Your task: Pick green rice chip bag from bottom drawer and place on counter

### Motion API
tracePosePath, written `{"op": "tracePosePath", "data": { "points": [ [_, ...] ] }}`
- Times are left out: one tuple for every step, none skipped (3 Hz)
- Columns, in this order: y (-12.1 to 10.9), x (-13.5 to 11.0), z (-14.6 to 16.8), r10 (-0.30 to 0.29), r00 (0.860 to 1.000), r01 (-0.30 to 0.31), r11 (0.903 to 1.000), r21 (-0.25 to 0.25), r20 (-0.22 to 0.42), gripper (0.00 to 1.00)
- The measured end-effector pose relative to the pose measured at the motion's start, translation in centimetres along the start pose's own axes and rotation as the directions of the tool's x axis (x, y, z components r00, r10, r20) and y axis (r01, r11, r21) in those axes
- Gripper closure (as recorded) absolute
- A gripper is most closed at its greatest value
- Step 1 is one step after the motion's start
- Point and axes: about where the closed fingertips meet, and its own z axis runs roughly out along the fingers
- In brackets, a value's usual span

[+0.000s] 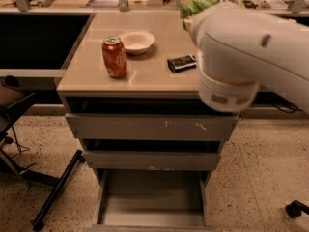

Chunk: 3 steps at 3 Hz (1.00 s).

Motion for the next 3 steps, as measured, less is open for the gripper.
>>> {"op": "tracePosePath", "data": {
  "points": [
    [1.1, 0.7, 6.1, 0.008, 0.999, -0.008, 1.0000, 0.003, -0.031, 1.00],
    [3.5, 4.8, 9.7, -0.014, 0.992, 0.009, 0.9990, -0.043, -0.122, 1.00],
    [5.7, 11.1, 12.0, -0.008, 0.966, -0.012, 0.9971, -0.076, -0.257, 1.00]
  ]
}}
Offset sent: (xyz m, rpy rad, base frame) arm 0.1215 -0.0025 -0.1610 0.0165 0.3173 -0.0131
